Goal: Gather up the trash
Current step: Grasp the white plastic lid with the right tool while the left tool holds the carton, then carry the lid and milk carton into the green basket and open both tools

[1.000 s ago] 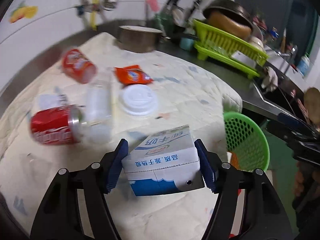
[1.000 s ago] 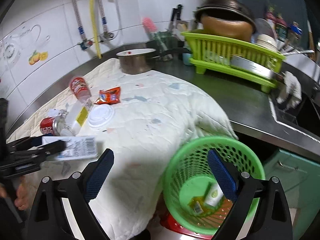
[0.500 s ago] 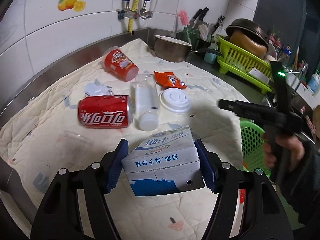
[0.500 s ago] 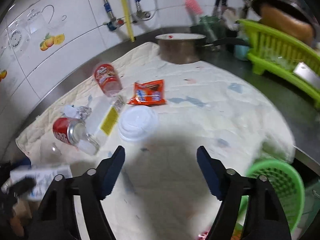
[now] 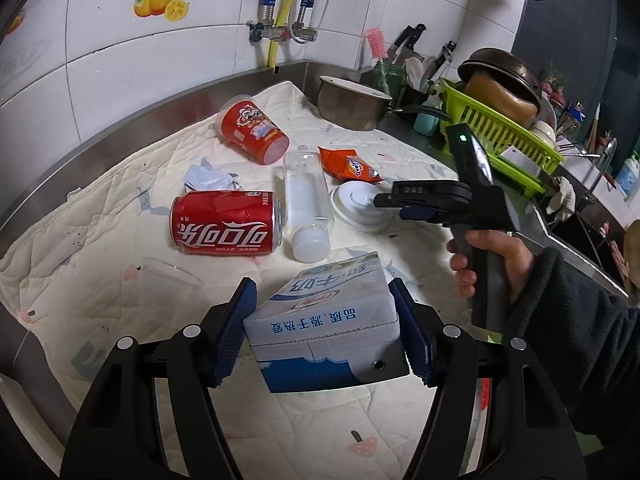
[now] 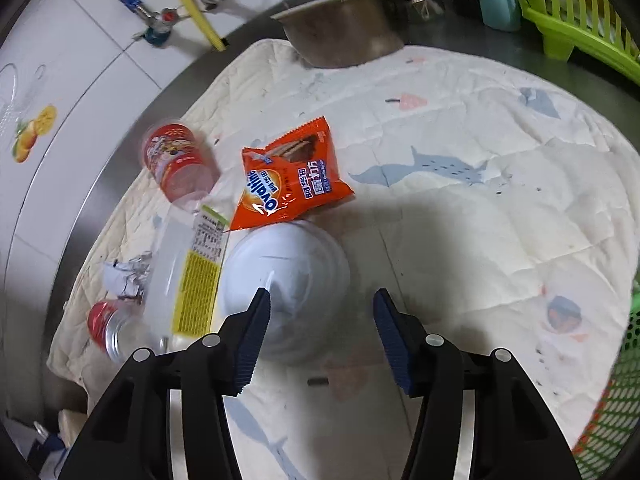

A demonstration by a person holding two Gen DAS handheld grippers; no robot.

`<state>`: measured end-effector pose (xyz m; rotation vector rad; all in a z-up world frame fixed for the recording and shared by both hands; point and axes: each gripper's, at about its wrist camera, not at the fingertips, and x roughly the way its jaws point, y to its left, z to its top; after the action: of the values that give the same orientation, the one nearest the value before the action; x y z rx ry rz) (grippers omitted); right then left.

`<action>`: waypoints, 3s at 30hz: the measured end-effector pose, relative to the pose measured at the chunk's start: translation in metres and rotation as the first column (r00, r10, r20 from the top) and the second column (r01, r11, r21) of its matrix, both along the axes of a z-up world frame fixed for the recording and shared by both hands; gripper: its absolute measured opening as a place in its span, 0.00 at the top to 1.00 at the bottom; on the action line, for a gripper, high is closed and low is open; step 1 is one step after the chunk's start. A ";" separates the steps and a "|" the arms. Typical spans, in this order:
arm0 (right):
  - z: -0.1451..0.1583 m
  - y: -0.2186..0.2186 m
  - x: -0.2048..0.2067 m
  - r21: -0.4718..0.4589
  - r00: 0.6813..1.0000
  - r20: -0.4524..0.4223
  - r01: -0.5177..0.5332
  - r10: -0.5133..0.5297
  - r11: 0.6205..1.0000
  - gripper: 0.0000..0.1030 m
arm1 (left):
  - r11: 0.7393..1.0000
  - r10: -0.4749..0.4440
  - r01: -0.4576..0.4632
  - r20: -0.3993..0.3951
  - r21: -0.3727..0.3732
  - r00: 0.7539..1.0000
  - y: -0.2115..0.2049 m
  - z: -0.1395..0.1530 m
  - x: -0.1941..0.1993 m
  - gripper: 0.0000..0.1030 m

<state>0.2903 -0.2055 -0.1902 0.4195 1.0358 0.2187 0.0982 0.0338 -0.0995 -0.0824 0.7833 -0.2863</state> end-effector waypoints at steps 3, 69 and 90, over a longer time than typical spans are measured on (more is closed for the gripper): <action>0.001 0.004 0.006 -0.019 1.000 -0.001 0.009 -0.009 1.000 0.48 | 1.000 0.000 0.000 -0.001 -0.001 1.000 0.000 -0.001 0.000 0.36; -0.013 -0.229 -0.284 -0.282 0.903 0.060 0.424 -0.425 0.861 0.78 | 0.824 -0.560 0.566 -0.106 0.039 0.822 -0.301 -0.033 0.016 0.36; 0.034 -0.220 -0.311 -0.238 0.889 0.168 0.456 -0.426 0.857 0.60 | 0.825 -0.550 0.565 -0.198 0.025 0.811 -0.316 -0.064 0.020 0.33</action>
<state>-0.0208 -0.4251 -0.1564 0.3799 0.8195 -0.3112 0.1181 -0.2827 -0.1632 0.2123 0.9943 -0.8180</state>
